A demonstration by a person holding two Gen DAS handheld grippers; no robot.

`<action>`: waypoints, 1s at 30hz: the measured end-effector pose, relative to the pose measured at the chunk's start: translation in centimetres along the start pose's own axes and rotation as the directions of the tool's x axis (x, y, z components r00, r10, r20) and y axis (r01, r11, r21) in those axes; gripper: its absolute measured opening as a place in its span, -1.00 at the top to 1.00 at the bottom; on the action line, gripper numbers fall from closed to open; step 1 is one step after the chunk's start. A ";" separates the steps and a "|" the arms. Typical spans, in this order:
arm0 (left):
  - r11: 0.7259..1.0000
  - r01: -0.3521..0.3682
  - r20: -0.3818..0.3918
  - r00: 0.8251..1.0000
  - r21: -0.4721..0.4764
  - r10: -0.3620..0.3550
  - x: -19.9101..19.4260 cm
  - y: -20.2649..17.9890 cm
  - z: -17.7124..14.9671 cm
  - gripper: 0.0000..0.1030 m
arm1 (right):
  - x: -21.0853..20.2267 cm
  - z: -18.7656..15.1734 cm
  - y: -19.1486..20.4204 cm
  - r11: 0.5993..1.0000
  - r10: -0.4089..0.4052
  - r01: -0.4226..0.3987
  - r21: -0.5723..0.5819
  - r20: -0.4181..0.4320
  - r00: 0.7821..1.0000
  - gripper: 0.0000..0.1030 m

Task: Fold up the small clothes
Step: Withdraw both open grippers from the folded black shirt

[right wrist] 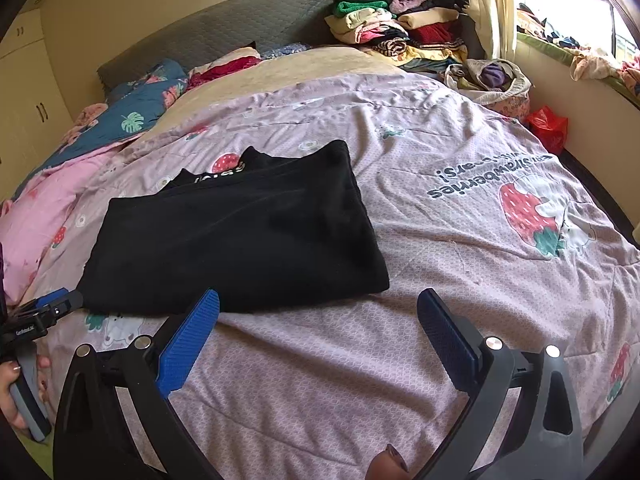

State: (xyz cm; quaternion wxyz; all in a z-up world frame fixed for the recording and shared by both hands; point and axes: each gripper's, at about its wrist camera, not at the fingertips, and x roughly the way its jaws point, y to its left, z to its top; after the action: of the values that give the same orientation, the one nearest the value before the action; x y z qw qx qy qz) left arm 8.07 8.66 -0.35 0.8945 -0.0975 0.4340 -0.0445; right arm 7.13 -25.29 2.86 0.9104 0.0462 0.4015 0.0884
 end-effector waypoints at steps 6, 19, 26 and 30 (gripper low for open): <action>1.000 -0.003 0.010 1.000 -0.003 0.003 -1.1 0.3 -0.4 -0.82 | -0.6 -0.2 1.5 0.999 0.007 -0.007 -0.032 0.005 1.000 -0.92; 0.999 -0.029 0.035 0.999 -0.038 0.030 -3.1 2.4 -1.1 -0.82 | -1.4 -0.2 5.5 0.994 0.050 -0.049 -0.101 0.013 0.999 -0.92; 0.997 -0.046 0.050 0.998 -0.070 0.049 -3.9 4.2 -1.1 -0.82 | -0.8 0.0 8.6 0.985 0.077 -0.076 -0.153 0.001 0.997 -0.92; 0.995 -0.054 0.055 0.997 -0.088 0.059 -4.1 5.3 -1.0 -0.82 | -0.3 0.0 10.4 0.979 0.089 -0.089 -0.182 -0.009 0.996 -0.92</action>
State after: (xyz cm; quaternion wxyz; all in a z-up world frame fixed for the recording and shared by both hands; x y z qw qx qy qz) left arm 4.65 14.41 1.07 0.9024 -0.1253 0.4123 0.0026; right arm 5.67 -15.20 4.70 0.9057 -0.0194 0.3897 0.1654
